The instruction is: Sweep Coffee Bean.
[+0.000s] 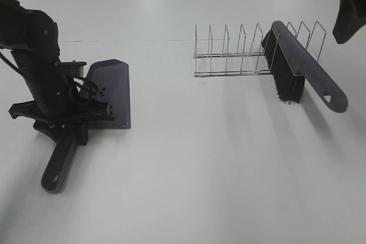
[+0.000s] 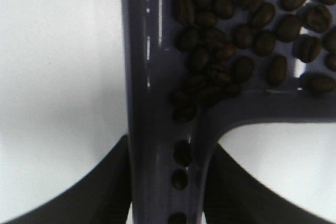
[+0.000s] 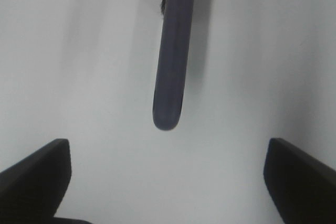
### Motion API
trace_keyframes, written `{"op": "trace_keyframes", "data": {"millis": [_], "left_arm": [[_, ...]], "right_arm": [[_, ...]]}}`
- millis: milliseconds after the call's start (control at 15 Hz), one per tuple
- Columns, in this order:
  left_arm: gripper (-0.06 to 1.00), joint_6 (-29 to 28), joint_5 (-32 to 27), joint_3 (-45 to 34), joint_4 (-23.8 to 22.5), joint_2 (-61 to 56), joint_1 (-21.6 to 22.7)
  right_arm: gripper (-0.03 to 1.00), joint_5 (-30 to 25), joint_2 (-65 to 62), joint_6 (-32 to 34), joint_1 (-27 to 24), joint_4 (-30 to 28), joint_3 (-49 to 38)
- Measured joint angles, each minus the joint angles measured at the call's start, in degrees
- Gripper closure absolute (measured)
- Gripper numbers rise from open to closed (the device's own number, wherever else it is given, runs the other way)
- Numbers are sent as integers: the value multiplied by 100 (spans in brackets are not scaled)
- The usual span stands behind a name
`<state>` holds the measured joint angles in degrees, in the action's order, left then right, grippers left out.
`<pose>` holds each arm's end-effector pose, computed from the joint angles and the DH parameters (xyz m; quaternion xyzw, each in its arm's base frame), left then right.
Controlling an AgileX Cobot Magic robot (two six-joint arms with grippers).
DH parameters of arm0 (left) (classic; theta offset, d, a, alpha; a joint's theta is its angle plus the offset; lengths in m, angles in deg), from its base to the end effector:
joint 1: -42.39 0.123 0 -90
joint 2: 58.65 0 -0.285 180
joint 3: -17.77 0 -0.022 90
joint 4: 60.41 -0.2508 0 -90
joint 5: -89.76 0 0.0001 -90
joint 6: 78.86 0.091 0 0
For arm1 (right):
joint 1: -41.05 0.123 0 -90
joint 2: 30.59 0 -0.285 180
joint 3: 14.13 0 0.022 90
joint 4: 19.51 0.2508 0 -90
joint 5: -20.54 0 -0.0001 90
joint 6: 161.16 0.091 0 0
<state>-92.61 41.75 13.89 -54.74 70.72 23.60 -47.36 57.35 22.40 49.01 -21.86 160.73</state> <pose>0.3544 -0.1277 0.0968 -0.0105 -0.9992 0.0319 0.0207 0.2688 0.0341 0.3303 -0.0423 0.9852 -0.0033 0.1664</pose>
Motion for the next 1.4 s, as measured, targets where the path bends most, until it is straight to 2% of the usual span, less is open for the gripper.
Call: {"op": "trace_keyframes", "data": {"millis": [67,133,200,267,333,867,933,1133,1400], "left_arm": [[33,0,29,0,6,-6,0],[13,0,40,0,0,-46,0],[3,0,0,-11,-17,-103,0],[-2,0,-103,-11,-17,-189,0],[-4,0,-332,-17,-80,-481,0],[-5,0,-997,-17,-510,-1753,0],[-5,-17,-1077,-17,-533,-2074,0],[-5,-17,-1266,-17,-567,-2435,0],[-5,-17,-1610,-17,-710,-3277,0]], "right_arm": [[9,0,-143,6,0,0,-149],[9,0,-418,6,0,0,-430],[9,11,-670,6,0,0,-670],[9,34,-951,6,0,0,-934],[9,166,-1484,6,0,0,-1444],[9,447,-3363,6,0,0,-3358],[9,464,-3971,6,0,0,-3885],[9,607,-4675,6,0,0,-4360],[9,470,-5718,-264,0,97,-4503]]}}
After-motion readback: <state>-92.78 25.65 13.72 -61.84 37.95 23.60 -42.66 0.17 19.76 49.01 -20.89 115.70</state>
